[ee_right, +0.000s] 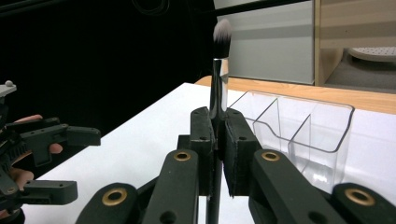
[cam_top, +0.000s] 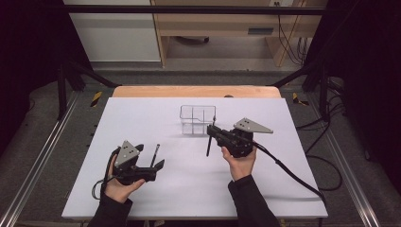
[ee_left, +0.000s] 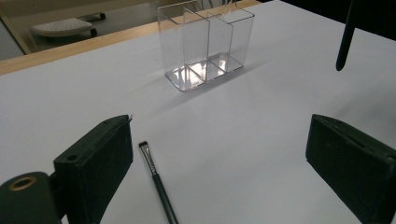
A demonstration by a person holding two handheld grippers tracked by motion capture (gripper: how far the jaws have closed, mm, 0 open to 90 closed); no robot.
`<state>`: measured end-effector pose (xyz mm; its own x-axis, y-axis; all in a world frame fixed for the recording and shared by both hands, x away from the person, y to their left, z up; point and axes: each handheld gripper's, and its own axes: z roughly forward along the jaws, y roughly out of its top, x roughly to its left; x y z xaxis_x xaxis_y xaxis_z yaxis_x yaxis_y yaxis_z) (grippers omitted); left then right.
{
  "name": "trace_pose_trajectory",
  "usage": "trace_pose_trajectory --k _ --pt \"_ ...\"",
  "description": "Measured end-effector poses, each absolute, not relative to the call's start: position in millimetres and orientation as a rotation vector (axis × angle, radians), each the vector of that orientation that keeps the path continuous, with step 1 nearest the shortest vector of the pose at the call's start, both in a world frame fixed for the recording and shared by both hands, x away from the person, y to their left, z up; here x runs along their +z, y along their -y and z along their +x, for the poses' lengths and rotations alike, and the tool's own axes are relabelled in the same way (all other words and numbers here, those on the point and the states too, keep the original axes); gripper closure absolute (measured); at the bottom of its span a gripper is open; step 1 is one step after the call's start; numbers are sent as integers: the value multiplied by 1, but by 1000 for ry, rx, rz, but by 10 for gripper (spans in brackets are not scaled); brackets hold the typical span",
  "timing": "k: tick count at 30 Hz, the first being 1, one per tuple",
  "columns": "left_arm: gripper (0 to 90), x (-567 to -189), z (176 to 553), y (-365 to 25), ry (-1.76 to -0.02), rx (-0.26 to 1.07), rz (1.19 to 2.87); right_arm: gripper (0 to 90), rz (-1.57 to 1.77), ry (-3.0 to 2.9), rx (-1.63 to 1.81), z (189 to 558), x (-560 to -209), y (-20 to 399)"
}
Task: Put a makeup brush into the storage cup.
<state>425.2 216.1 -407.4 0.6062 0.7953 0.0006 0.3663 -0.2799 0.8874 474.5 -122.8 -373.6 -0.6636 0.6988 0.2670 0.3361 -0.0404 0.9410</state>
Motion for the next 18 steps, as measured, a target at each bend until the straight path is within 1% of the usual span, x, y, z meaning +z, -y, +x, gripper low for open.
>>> trace_pose_trajectory --k 18 --pt "58 -406 431 -231 -954 590 1898 843 1067 -1896 1686 500 -356 118"
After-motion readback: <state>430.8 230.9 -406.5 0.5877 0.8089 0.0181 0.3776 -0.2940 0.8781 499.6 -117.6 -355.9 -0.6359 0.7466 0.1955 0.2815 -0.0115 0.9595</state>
